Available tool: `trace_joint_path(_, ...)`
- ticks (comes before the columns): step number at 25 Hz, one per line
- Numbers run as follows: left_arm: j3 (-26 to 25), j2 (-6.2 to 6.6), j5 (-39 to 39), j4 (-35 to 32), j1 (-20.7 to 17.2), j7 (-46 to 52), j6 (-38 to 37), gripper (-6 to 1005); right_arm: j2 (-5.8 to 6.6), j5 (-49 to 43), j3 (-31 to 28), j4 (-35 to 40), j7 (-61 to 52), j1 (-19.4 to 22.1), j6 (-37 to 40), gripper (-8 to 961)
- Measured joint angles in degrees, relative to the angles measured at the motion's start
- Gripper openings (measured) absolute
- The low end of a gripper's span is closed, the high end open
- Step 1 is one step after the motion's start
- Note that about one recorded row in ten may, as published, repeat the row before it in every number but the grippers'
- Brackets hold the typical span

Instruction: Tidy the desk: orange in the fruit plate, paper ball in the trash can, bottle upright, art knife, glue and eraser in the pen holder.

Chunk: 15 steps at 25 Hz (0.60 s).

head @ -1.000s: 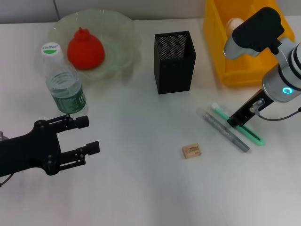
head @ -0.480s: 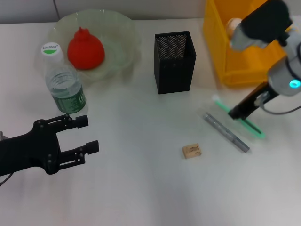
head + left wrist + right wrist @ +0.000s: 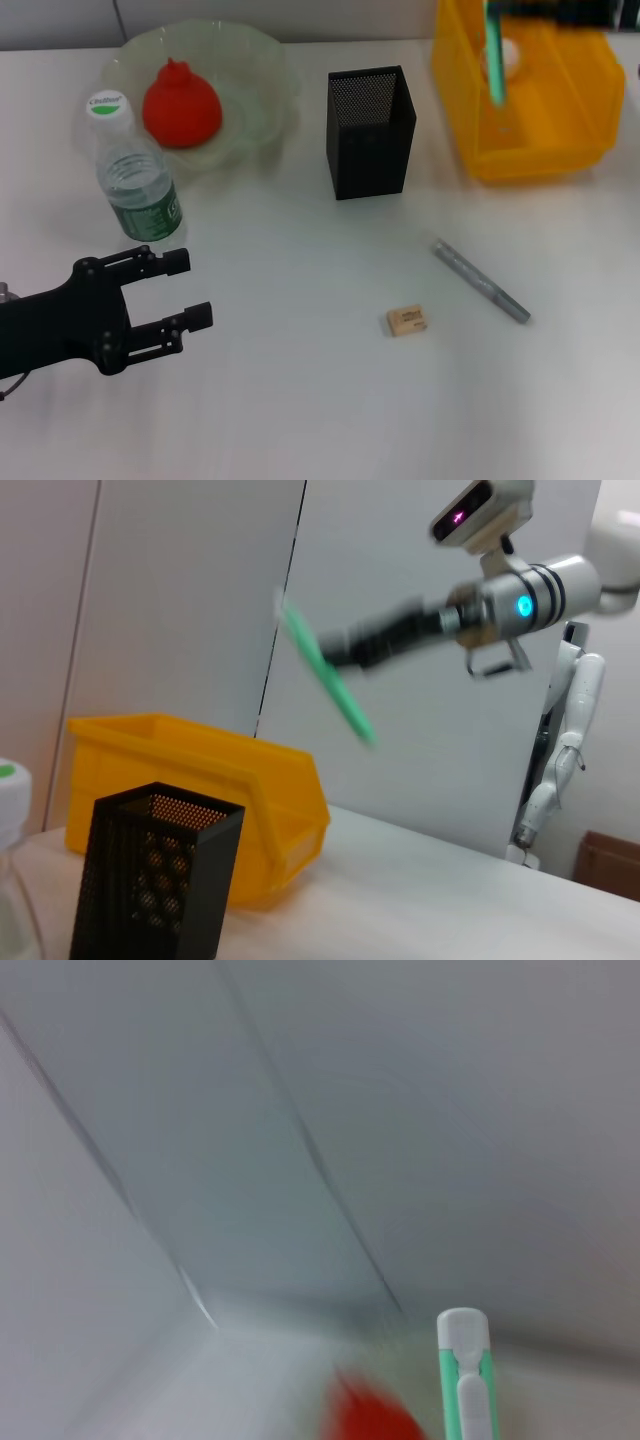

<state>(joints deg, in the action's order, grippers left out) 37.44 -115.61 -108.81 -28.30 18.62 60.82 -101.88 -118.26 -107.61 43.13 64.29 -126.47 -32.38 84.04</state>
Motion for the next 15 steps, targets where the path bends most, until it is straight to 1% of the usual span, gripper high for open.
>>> trace_joint_path(2,0.0,-0.06,0.0,0.0,0.1,0.0,0.0,710,0.98,7.8,-1.3,-10.6,8.3,-1.9,-2.2,184)
trace_joint_path(4,0.0,-0.08,0.0,0.0,0.2,0.0,-0.1,710,1.31,12.6,-1.4,-19.9,17.1,-4.4,-5.2,188)
trace_joint_path(6,0.0,-0.10,0.0,0.0,0.4,0.1,-0.1,710,0.95,16.2,-1.3,-29.1,27.0,-7.6,-9.0,191)
trace_joint_path(7,0.0,-0.10,0.0,0.0,0.4,0.2,-0.1,710,0.65,17.0,-1.1,-31.7,30.4,-8.8,-11.0,193)
trace_joint_path(9,0.0,-0.11,0.0,0.0,0.5,0.3,-0.1,710,-0.19,17.5,-0.4,-35.7,35.3,-10.9,-14.9,197)
trace_joint_path(11,0.0,-0.12,0.0,0.0,0.4,0.3,-0.1,710,-0.83,17.3,1.8,-37.4,37.8,-12.0,-19.0,201)
trace_joint_path(13,-0.2,-0.13,0.0,0.0,0.2,0.1,-0.1,710,-1.06,17.3,4.5,-37.9,38.4,-12.1,-21.7,205)
trace_joint_path(15,-0.4,-0.11,0.0,0.0,-0.1,0.1,-0.1,710,-1.19,17.9,5.8,-38.3,38.5,-11.6,-23.3,208)
